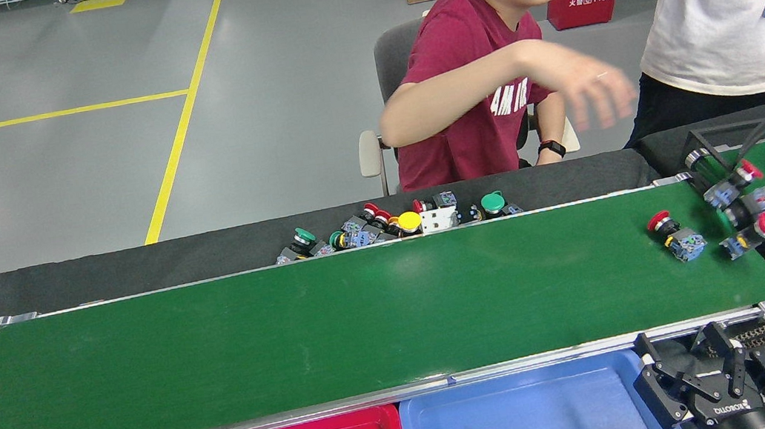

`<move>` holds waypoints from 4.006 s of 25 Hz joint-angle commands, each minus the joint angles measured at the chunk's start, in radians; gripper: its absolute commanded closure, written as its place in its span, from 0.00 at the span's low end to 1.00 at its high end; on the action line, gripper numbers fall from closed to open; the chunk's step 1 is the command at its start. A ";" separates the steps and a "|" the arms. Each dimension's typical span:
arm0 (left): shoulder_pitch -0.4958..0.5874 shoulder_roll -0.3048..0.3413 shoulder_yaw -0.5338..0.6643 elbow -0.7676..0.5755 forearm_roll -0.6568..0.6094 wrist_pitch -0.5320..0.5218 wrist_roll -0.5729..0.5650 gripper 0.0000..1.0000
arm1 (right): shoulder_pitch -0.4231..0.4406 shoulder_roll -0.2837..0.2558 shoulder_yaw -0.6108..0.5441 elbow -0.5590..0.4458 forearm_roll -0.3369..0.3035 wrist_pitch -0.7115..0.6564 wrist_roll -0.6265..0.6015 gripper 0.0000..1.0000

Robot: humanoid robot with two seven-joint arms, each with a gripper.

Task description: Pick switch part from conveyor to tray

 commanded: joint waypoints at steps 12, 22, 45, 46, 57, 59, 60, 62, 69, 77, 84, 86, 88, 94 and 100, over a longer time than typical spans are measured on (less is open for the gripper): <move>-0.016 0.010 -0.008 -0.013 0.002 -0.001 0.008 0.00 | -0.164 -0.009 0.001 0.184 0.005 0.158 0.032 0.01; -0.032 0.010 -0.009 -0.013 0.002 -0.002 0.006 0.00 | -0.398 -0.063 0.023 0.458 0.007 0.230 0.032 0.01; -0.044 0.013 -0.009 -0.011 0.001 -0.002 0.006 0.00 | -0.591 -0.061 0.293 0.636 -0.039 0.122 0.083 0.95; -0.042 0.013 -0.009 -0.011 0.001 -0.002 0.006 0.00 | -0.586 -0.064 0.291 0.618 -0.050 0.101 0.083 0.95; -0.041 0.015 -0.008 -0.011 0.001 -0.002 0.006 0.00 | -0.375 -0.037 0.362 0.204 -0.092 -0.255 0.140 0.91; -0.041 0.015 -0.009 -0.011 0.001 -0.002 0.008 0.00 | -0.371 0.009 0.431 0.199 -0.082 -0.257 0.174 0.90; -0.041 0.015 -0.009 -0.011 0.001 -0.002 0.006 0.00 | -0.368 0.028 0.483 0.198 -0.079 -0.253 0.186 0.89; -0.041 0.015 -0.011 -0.010 0.001 -0.002 0.006 0.00 | -0.364 0.045 0.577 0.199 -0.070 -0.253 0.186 0.87; -0.044 0.015 -0.011 -0.010 -0.001 -0.002 0.006 0.00 | -0.287 0.129 0.669 0.184 0.048 -0.172 0.195 0.01; -0.044 0.015 -0.011 -0.008 -0.002 -0.002 0.006 0.00 | -0.319 0.149 0.661 0.164 0.042 -0.149 0.201 0.01; -0.041 0.015 -0.011 -0.010 -0.001 -0.002 0.006 0.00 | -0.350 0.146 0.343 0.096 0.039 -0.005 0.200 0.03; -0.041 0.015 -0.011 -0.011 -0.001 -0.002 0.006 0.00 | -0.348 0.134 0.291 0.096 0.048 0.130 0.197 0.04; -0.039 0.015 -0.011 -0.013 -0.001 -0.002 0.006 0.00 | -0.333 0.091 0.271 0.096 0.051 0.240 0.192 0.03; -0.030 0.015 -0.009 -0.013 0.001 -0.002 0.006 0.00 | -0.108 -0.052 0.230 -0.003 0.047 0.305 0.046 0.03; -0.030 0.015 -0.002 -0.013 0.001 -0.002 0.006 0.00 | 0.007 -0.058 0.221 -0.057 0.047 0.294 -0.017 0.02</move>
